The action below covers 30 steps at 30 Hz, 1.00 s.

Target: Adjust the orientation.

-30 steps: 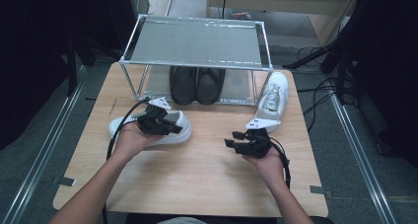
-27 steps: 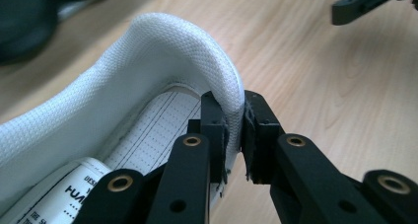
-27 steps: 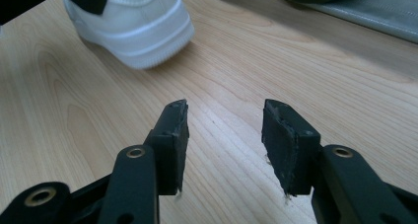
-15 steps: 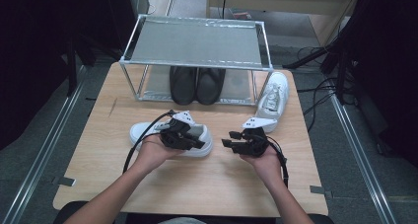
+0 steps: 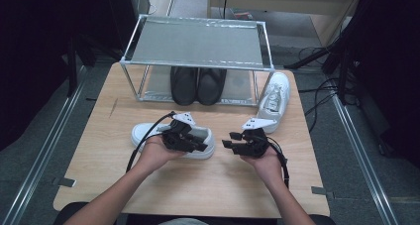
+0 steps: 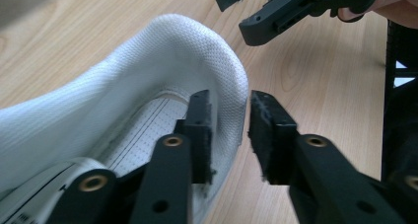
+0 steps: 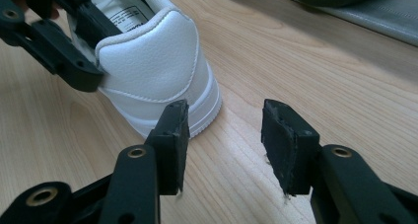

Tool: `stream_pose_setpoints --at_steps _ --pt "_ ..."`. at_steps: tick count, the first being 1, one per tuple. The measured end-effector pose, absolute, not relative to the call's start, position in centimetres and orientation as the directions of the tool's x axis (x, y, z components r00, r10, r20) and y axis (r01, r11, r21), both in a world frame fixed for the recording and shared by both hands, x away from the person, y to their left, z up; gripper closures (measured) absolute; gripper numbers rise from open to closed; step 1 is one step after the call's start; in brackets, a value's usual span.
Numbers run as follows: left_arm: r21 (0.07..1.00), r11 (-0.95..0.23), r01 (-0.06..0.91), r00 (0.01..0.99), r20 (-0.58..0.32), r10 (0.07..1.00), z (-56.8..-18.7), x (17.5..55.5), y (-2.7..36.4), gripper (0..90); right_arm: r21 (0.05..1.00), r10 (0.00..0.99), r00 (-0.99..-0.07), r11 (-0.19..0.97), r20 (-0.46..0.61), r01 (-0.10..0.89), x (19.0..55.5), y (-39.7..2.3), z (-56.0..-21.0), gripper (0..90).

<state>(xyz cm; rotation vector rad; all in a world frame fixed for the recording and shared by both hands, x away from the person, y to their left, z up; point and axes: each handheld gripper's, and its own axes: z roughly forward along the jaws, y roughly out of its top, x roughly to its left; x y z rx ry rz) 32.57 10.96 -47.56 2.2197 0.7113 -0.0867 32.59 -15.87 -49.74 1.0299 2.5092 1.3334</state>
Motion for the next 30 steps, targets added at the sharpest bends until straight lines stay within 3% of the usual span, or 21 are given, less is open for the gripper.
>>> stream_pose_setpoints --at_steps 8,11,30 --pt "0.683 -0.487 0.543 0.818 -0.301 0.490 -46.4 32.6 12.8 44.2 0.772 0.618 -0.760 0.379 0.200 0.511 32.7 -16.0 -49.7 52.9" --pt "0.695 -0.474 0.540 0.815 -0.293 0.500 -45.9 32.3 13.6 39.9 0.772 0.615 -0.762 0.379 0.201 0.510 32.6 -15.9 -49.7 51.9" --pt "0.725 -0.410 0.553 0.773 -0.263 0.577 -44.4 29.6 18.3 37.0 0.767 0.590 -0.779 0.393 0.213 0.507 33.3 -14.6 -49.6 49.3"
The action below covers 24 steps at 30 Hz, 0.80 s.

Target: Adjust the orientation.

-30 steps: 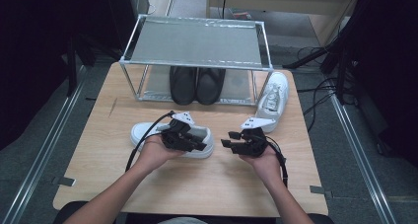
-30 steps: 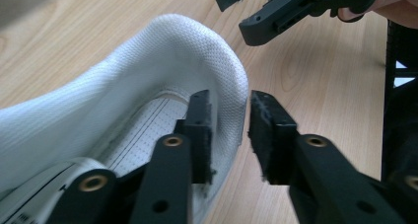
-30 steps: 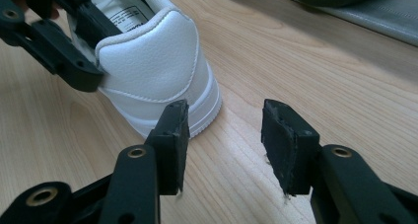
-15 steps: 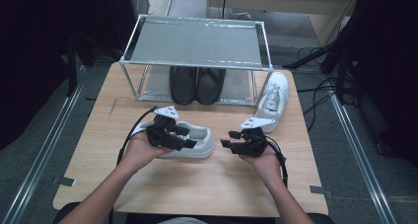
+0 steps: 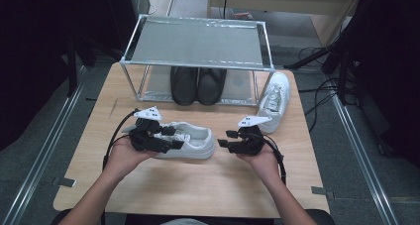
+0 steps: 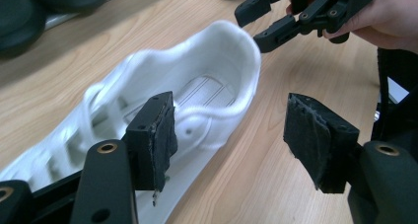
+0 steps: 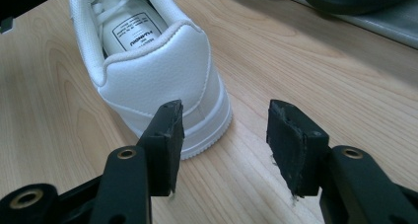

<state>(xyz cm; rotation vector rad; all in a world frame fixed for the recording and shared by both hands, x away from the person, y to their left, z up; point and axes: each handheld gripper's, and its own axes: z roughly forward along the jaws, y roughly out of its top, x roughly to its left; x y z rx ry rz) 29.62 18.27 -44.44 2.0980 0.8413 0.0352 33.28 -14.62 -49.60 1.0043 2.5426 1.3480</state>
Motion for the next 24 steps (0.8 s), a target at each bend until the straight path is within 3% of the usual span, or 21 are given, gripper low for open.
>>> stream_pose_setpoints --at_steps 24 --pt "0.688 -0.330 0.646 0.642 -0.256 0.722 -47.6 26.3 24.0 37.8 0.772 0.582 -0.788 0.401 0.201 0.493 35.8 -13.6 -49.1 51.3"
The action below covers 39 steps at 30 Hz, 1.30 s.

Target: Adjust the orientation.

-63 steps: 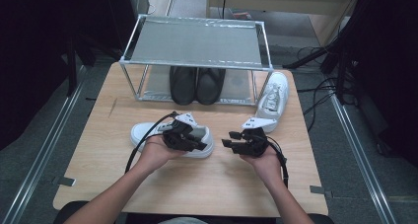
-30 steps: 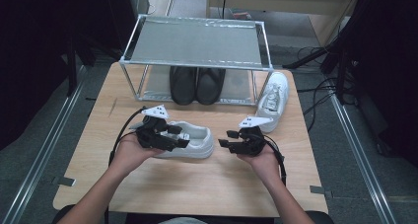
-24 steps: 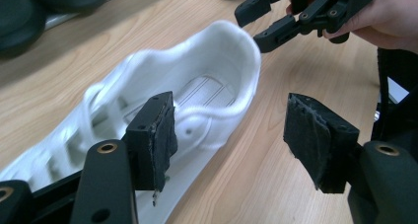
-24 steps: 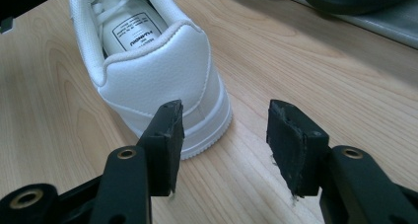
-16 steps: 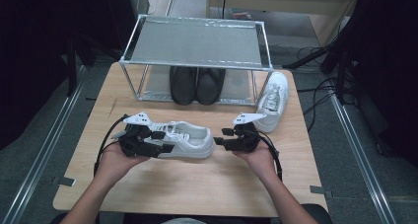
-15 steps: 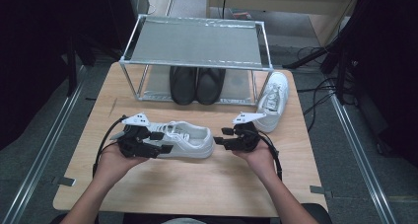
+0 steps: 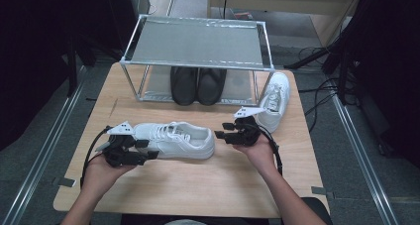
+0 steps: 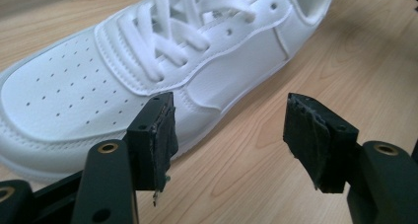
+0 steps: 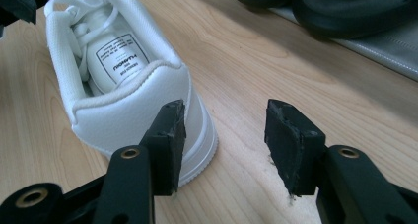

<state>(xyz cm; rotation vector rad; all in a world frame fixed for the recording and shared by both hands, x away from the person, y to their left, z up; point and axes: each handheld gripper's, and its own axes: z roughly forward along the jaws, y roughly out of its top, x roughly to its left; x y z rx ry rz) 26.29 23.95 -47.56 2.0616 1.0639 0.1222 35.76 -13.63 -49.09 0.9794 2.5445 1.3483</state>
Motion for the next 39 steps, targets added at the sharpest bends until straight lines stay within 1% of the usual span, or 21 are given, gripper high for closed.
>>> stream_pose_setpoints --at_steps 2,3,4,6,9,11,15,18,23,28,33,39 --pt "0.693 -0.326 0.643 0.639 -0.252 0.727 -47.8 26.2 24.1 39.8 0.770 0.583 -0.787 0.401 0.203 0.496 35.9 -13.5 -49.1 51.5" --pt "0.696 -0.330 0.637 0.644 -0.245 0.725 -47.9 26.1 24.1 43.1 0.769 0.582 -0.788 0.405 0.200 0.494 36.0 -13.4 -49.2 51.8" --pt "0.698 -0.335 0.633 0.646 -0.238 0.725 -48.0 26.1 24.2 47.7 0.768 0.584 -0.787 0.405 0.200 0.496 36.1 -13.3 -49.2 52.1" --pt "0.694 -0.335 0.638 0.641 -0.237 0.730 -48.1 26.0 24.2 60.2 0.768 0.589 -0.784 0.403 0.197 0.497 36.3 -13.2 -49.2 53.3" --pt "0.684 -0.314 0.658 0.625 -0.264 0.734 -48.2 26.0 24.0 71.5 0.769 0.589 -0.783 0.401 0.200 0.498 36.7 -12.9 -49.3 54.4" --pt "0.678 -0.316 0.663 0.623 -0.266 0.735 -48.3 26.1 23.8 77.5 0.774 0.588 -0.784 0.398 0.197 0.493 36.9 -12.7 -49.5 55.0" --pt "0.667 -0.330 0.668 0.621 -0.256 0.741 -48.9 26.3 23.6 85.1 0.775 0.596 -0.780 0.396 0.191 0.492 37.3 -12.2 -49.5 58.2" --pt "0.659 -0.327 0.677 0.613 -0.260 0.746 -49.5 26.7 23.6 87.7 0.775 0.593 -0.783 0.399 0.189 0.490 37.6 -11.6 -49.6 59.2" --pt "0.652 -0.318 0.689 0.593 -0.254 0.764 -50.4 27.2 23.8 87.5 0.763 0.587 -0.787 0.416 0.190 0.495 37.9 -11.0 -49.8 60.6" --pt "0.659 -0.289 0.695 0.587 -0.287 0.757 -50.8 27.5 24.3 88.1 0.759 0.578 -0.793 0.424 0.194 0.494 37.7 -10.9 -49.7 67.8" --pt "0.664 -0.289 0.690 0.591 -0.286 0.755 -50.9 27.5 24.4 87.6 0.755 0.571 -0.798 0.432 0.195 0.494 37.5 -10.9 -49.7 67.4" --pt "0.663 -0.293 0.688 0.593 -0.283 0.754 -50.9 27.6 24.5 87.6 0.748 0.566 -0.801 0.443 0.193 0.494 37.2 -10.9 -49.6 69.8"
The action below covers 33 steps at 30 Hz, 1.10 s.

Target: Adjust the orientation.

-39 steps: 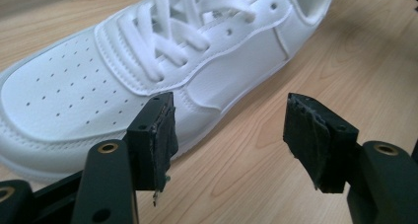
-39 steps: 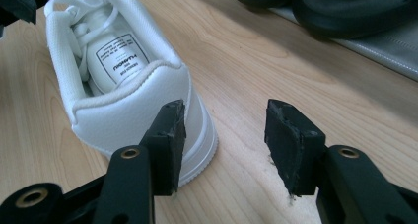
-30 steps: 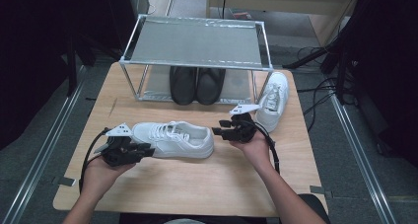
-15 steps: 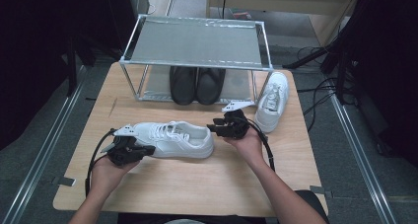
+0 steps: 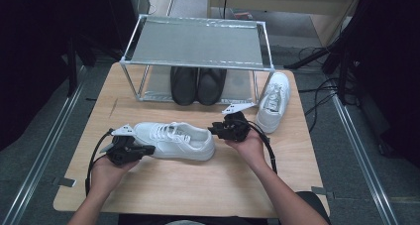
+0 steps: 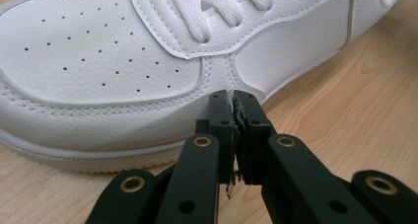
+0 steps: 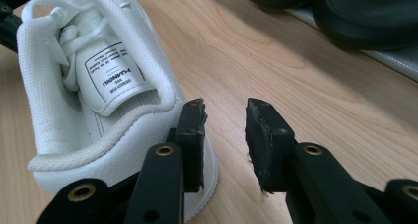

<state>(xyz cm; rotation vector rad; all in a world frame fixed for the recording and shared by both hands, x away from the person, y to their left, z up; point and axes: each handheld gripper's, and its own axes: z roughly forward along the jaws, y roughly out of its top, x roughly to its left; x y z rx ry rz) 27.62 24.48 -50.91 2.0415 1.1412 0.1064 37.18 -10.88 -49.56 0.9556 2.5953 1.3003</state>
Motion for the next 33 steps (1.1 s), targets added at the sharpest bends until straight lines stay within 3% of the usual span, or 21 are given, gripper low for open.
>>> stream_pose_setpoints --at_steps 33 --pt "0.659 -0.319 0.681 0.612 -0.273 0.742 -50.8 30.5 24.3 84.9 0.746 0.484 -0.855 0.498 0.185 0.443 32.4 -10.2 -49.9 75.0"
